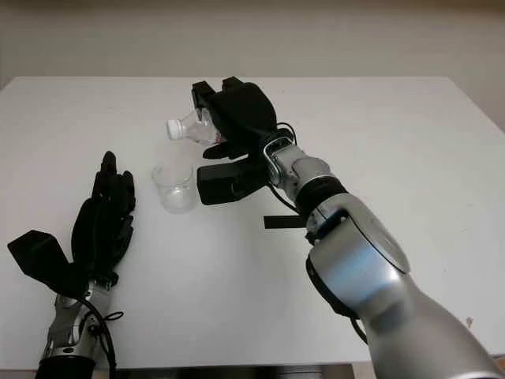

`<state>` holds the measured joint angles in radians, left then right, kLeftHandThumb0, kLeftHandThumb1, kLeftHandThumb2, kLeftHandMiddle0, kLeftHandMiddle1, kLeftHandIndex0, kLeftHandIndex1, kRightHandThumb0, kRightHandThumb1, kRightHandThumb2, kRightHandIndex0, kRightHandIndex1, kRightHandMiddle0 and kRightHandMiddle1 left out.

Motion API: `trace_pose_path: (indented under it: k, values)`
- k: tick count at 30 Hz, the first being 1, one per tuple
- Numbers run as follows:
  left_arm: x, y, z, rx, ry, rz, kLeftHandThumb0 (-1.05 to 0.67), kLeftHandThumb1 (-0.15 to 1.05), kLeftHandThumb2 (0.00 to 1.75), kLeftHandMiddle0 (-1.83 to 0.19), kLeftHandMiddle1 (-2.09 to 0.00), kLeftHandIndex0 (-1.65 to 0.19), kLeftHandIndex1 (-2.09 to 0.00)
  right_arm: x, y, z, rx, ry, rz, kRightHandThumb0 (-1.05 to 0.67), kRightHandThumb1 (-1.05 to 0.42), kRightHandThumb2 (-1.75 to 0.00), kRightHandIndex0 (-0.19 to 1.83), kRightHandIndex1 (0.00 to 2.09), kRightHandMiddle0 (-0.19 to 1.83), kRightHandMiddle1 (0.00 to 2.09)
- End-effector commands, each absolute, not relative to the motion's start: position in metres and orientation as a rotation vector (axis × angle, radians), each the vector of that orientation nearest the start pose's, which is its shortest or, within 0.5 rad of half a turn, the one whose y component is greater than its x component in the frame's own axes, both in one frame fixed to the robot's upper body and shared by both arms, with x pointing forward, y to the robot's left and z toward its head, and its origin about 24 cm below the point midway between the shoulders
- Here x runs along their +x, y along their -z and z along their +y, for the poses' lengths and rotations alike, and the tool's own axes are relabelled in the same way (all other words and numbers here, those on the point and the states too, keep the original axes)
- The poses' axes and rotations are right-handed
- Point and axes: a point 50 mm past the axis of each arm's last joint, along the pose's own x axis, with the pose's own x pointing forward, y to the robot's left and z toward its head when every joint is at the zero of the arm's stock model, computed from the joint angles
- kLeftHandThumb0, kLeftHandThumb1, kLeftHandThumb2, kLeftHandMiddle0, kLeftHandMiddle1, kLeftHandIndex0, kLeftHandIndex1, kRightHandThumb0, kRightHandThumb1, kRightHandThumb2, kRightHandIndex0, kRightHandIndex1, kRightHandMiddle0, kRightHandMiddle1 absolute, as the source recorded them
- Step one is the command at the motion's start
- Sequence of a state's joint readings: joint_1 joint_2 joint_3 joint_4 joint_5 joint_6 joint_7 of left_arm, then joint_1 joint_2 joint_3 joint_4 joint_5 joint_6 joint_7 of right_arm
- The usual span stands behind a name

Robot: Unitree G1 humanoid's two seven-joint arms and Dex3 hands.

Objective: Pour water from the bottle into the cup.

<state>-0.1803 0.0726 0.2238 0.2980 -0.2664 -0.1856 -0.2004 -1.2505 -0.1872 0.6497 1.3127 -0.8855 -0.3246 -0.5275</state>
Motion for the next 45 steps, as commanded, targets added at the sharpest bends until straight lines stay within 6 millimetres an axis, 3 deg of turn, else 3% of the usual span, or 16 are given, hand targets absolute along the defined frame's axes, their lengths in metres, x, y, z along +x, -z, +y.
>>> trace_pose_path:
  k: [1,9,19,24,26,28,34,39,42,45]
  values:
    - [0.272,-0.019,0.2,-0.248,-0.043,-0.029,-0.76,1.05,0.46,0.19,-0.05,0.19,-0.05,0.407,-0.191,-0.055,-1.541,-0.166,-0.81,-0.43,-1.05,-0.26,1.25,2.09,0.71,2.09]
    - [0.271,-0.017,0.197,-0.256,-0.047,-0.026,-0.76,1.05,0.45,0.19,-0.05,0.18,-0.05,0.404,-0.194,-0.052,-1.741,-0.158,-0.998,-0.45,-1.05,-0.27,1.22,2.09,0.65,2.09]
    - [0.27,-0.015,0.195,-0.255,-0.054,-0.028,-0.76,1.05,0.46,0.19,-0.05,0.19,-0.05,0.402,-0.198,-0.045,-1.972,-0.163,-1.175,-0.51,-1.05,-0.26,1.18,2.09,0.27,2.05]
    - [0.269,-0.015,0.195,-0.255,-0.054,-0.028,-0.77,1.05,0.46,0.19,-0.05,0.19,-0.05,0.4,-0.198,-0.042,-2.071,-0.165,-1.271,-0.51,-1.05,-0.15,1.15,2.09,0.29,1.65]
    - [0.269,-0.015,0.195,-0.263,-0.058,-0.029,-0.77,1.05,0.46,0.19,-0.05,0.19,-0.05,0.4,-0.198,-0.041,-2.083,-0.166,-1.288,-0.5,-1.05,-0.14,1.15,2.09,0.3,1.61]
    - [0.269,-0.014,0.195,-0.264,-0.06,-0.027,-0.77,1.05,0.45,0.18,-0.06,0.18,-0.06,0.4,-0.198,-0.04,-2.089,-0.166,-1.299,-0.5,-1.05,-0.14,1.17,2.09,0.31,1.74]
    - [0.268,-0.014,0.196,-0.258,-0.06,-0.023,-0.77,1.05,0.47,0.19,-0.05,0.18,-0.05,0.398,-0.196,-0.04,-2.069,-0.167,-1.33,-0.49,-1.04,-0.08,1.17,2.09,0.31,1.73]
    - [0.268,-0.015,0.196,-0.257,-0.057,-0.029,-0.77,1.05,0.46,0.19,-0.05,0.19,-0.05,0.399,-0.194,-0.039,-2.05,-0.181,-1.282,-0.48,-1.05,-0.1,1.12,2.09,0.27,1.56]
    - [0.269,-0.015,0.196,-0.257,-0.058,-0.027,-0.76,1.05,0.46,0.19,-0.05,0.19,-0.05,0.4,-0.193,-0.041,-2.005,-0.174,-1.228,-0.48,-1.05,-0.17,1.11,2.09,0.29,1.6]
    - [0.269,-0.015,0.197,-0.254,-0.059,-0.028,-0.76,1.05,0.47,0.19,-0.05,0.18,-0.06,0.401,-0.193,-0.045,-1.835,-0.156,-1.093,-0.5,-1.05,-0.32,1.15,2.09,0.36,2.01]
